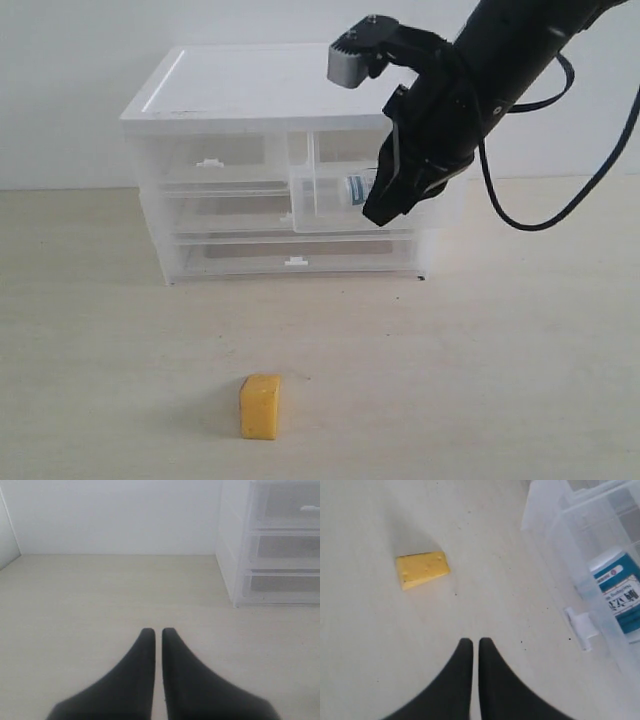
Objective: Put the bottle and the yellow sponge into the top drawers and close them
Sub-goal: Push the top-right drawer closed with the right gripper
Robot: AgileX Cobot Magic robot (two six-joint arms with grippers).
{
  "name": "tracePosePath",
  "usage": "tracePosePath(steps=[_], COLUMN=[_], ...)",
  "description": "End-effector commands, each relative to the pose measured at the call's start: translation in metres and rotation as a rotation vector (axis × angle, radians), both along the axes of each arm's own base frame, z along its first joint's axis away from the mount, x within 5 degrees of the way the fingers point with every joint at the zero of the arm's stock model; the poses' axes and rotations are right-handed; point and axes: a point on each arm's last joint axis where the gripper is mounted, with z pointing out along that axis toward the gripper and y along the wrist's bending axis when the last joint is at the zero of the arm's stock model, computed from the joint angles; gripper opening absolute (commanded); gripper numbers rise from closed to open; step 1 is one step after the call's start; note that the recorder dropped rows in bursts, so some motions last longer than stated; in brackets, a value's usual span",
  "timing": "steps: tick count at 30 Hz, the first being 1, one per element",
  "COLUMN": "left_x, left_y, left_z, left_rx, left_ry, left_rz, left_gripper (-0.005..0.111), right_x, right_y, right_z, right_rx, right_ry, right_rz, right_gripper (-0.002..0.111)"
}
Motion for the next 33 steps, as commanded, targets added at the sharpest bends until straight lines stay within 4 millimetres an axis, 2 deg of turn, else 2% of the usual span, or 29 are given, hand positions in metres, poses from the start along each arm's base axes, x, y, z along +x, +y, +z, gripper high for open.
tracePosePath(steps=[1, 8, 15, 21, 27, 33], left_x=[0.000, 0.000, 0.000, 0.000, 0.000, 0.000], left_y=[0.000, 0.000, 0.000, 0.000, 0.000, 0.000], left_z=[-0.001, -0.001, -0.001, -0.001, -0.001, -0.001], left_rx=[-0.001, -0.001, -0.001, -0.001, -0.001, -0.001], left_ry=[-0.003, -0.003, -0.003, -0.001, -0.001, -0.003], left_rz=[0.003, 0.003, 0.003, 0.003, 0.003, 0.003], left_gripper=[0.004, 0.004, 0.004, 0.004, 0.004, 0.004], right_x=[0.014, 0.034, 0.048, 0.055, 0.066, 0.076], right_y=[0.000, -0.003, -0.001, 0.000, 0.003, 0.004], right_z=[-0.012, -0.016, -0.013, -0.009, -0.020, -0.018], right_rx=[-0.007, -0.044, 0.007, 0.042, 0.053, 0.104], right_ry=[-0.040, -0.199, -0.324, -0.399, -0.437, -0.515], right_rz=[-0.047, -0.120, -0.184, -0.218, -0.242, -0.304], right_gripper=[0.001, 0.001, 0.001, 0.001, 0.001, 0.001])
